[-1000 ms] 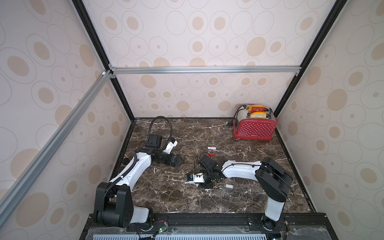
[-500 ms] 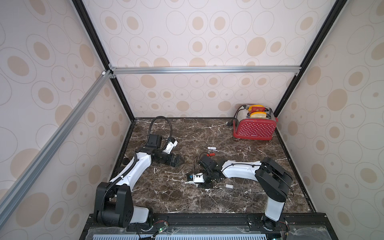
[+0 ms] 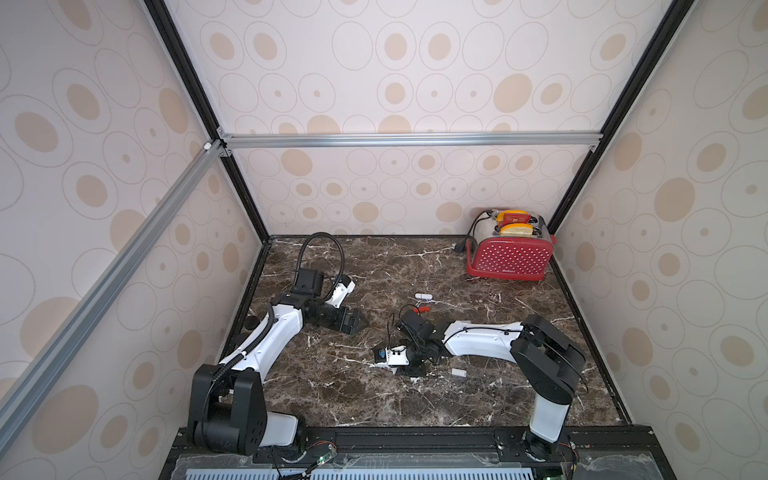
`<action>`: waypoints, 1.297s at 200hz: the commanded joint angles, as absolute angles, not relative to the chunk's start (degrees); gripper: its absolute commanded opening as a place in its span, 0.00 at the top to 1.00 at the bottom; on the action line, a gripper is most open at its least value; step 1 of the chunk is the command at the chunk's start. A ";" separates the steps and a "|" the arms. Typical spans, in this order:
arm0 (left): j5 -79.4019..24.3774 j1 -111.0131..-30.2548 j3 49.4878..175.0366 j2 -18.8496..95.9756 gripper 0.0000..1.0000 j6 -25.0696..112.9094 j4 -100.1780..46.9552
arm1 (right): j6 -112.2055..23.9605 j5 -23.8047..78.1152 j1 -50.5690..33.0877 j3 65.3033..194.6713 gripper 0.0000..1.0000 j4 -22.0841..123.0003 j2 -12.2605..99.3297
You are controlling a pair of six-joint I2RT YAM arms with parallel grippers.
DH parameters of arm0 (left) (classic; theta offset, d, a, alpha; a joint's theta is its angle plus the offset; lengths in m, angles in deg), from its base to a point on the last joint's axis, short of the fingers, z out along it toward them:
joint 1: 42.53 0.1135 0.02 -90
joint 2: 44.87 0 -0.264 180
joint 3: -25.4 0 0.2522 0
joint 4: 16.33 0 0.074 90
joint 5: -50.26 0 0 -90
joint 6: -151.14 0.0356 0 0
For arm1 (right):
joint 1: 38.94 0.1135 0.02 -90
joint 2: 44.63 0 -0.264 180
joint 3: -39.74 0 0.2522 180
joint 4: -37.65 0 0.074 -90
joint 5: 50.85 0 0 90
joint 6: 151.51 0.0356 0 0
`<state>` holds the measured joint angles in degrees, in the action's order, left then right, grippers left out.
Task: Close the usb drive cover
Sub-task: Pick up the cover from the center of the board.
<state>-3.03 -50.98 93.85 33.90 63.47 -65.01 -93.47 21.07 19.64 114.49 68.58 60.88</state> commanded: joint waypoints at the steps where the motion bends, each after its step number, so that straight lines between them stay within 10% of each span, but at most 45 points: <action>1: -3.11 -50.71 96.11 34.32 0.01 63.30 -65.95 | -93.96 22.46 19.95 113.21 0.75 70.70 60.79; 259: 28.84 -56.00 90.73 40.44 0.26 39.13 -46.27 | -86.70 23.85 12.69 110.72 0.84 58.27 41.04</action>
